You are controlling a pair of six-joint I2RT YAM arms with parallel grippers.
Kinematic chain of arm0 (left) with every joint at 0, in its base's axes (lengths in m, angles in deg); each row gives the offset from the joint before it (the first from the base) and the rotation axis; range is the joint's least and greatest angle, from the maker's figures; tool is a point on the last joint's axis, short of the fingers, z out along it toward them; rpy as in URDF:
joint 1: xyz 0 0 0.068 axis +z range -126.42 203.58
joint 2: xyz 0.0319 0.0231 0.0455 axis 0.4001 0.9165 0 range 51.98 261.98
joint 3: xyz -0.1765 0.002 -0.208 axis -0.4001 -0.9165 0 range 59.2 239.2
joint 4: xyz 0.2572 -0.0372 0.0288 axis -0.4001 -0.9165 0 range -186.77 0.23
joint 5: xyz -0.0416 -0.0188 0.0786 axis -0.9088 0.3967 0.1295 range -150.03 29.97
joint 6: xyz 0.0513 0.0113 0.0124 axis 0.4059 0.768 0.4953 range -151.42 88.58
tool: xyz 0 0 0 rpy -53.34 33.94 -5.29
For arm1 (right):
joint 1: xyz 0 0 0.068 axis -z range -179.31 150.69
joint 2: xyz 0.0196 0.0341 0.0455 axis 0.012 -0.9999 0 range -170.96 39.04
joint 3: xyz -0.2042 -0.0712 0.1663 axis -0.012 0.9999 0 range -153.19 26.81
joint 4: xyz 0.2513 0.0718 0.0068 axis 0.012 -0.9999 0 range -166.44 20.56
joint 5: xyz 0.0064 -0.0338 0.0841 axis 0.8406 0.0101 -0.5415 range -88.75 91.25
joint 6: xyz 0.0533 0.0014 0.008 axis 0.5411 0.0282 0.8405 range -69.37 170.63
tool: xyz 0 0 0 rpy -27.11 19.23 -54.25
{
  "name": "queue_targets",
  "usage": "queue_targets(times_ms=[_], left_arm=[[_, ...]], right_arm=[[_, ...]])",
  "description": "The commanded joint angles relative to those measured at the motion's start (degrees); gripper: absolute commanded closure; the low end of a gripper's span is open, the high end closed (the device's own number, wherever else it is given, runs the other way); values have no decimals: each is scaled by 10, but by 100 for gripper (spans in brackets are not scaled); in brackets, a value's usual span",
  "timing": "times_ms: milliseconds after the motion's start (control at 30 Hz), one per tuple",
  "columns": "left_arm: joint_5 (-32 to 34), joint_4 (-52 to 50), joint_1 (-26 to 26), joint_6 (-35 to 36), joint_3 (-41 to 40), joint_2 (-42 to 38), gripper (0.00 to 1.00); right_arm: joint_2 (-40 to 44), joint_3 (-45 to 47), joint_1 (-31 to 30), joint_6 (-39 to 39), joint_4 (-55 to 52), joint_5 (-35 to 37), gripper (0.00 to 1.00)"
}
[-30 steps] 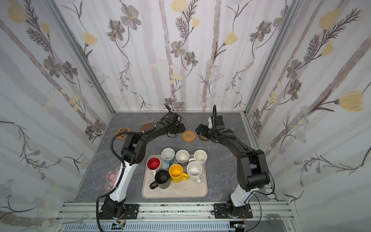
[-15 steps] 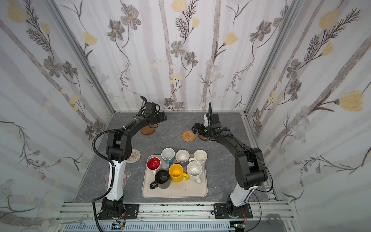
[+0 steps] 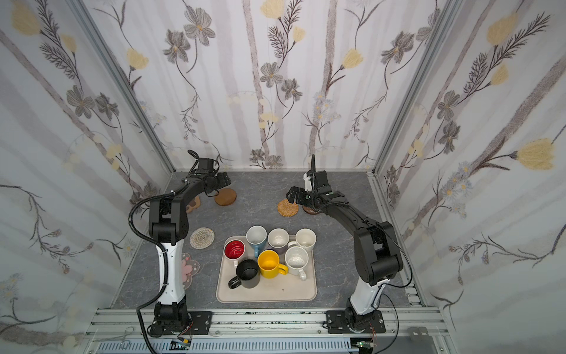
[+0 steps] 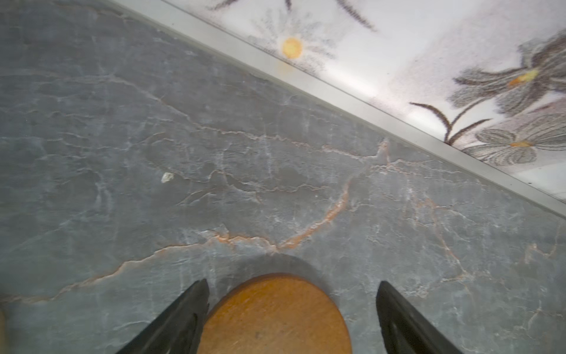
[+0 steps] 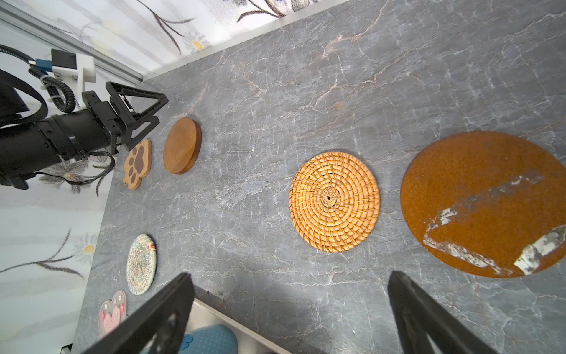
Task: Place cups on coasters
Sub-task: Move the coaster to the top-center of the table.
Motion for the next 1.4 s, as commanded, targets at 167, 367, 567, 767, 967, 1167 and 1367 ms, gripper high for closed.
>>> queue_targets(times_ms=[167, 367, 567, 767, 967, 1167, 1367], left_arm=[[1, 13, 3, 5, -45, -5, 13], [-6, 35, -2, -3, -93, -25, 14], [-14, 60, -15, -15, -140, -52, 15], [-19, 86, -37, -27, -183, -79, 18], [-24, 93, -56, -27, -176, -72, 21], [-27, 94, -61, -24, -161, -52, 22], [-33, 93, -61, -17, -127, -25, 21]], right_arm=[[-5, -4, -4, -4, 21, -10, 0], [1, 10, -6, -2, 29, -11, 0], [8, 24, -8, 3, 36, -12, 0], [16, 41, -9, 4, 43, -12, 0], [27, 57, -9, 4, 47, -11, 0], [43, 79, -8, 3, 50, -4, 0], [51, 89, -8, 4, 51, 1, 0]])
